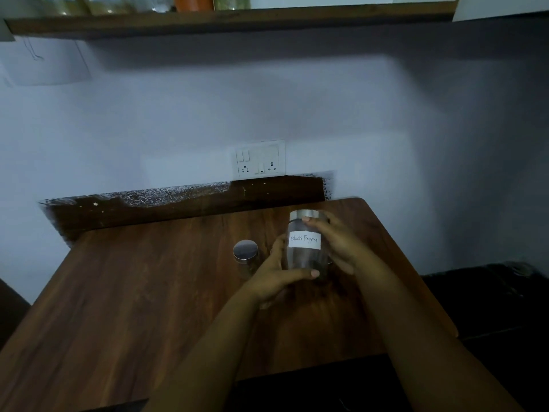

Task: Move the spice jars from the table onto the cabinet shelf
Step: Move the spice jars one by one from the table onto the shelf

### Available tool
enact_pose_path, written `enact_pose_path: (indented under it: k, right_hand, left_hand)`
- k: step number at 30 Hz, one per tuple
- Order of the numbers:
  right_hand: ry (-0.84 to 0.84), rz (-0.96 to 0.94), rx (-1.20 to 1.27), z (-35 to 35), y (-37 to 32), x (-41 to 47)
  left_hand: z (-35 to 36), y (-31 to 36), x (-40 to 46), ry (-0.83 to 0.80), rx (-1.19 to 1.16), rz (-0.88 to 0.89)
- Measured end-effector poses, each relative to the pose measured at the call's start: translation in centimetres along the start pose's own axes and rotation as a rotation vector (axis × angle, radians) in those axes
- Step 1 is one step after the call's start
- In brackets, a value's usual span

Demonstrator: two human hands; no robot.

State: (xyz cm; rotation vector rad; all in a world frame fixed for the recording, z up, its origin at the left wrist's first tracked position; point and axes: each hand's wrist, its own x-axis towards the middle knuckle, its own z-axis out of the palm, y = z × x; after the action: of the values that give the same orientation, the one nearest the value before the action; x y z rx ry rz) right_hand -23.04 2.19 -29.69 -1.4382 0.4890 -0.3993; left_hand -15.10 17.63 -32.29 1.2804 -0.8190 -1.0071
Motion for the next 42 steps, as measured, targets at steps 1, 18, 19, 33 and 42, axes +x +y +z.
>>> enact_pose_path:
  k: [1, 18, 19, 33, 42]
  right_hand:
    - [-0.019, -0.012, 0.076, 0.1, -0.1, -0.1]
    - [-0.311, -0.069, 0.486, -1.2, 0.6, -1.0]
    - [-0.336, -0.08, 0.483, -1.4, 0.6, -1.1]
    - [-0.356, -0.163, 0.329, -1.6, -1.3, -1.1]
    - [-0.2, -0.16, 0.098, -0.9, -6.5, -0.9]
  left_hand:
    - [0.0, -0.1, 0.0, 0.016, -0.024, 0.026]
    - [-1.3, 0.6, 0.6, 0.076, -0.306, 0.149]
    - [-1.4, 0.8, 0.5, 0.065, -0.296, 0.158]
    - [-2.0, 2.3, 0.7, 0.011, -0.148, 0.239]
    - [-1.6, 6.2, 1.6, 0.144, 0.042, 0.318]
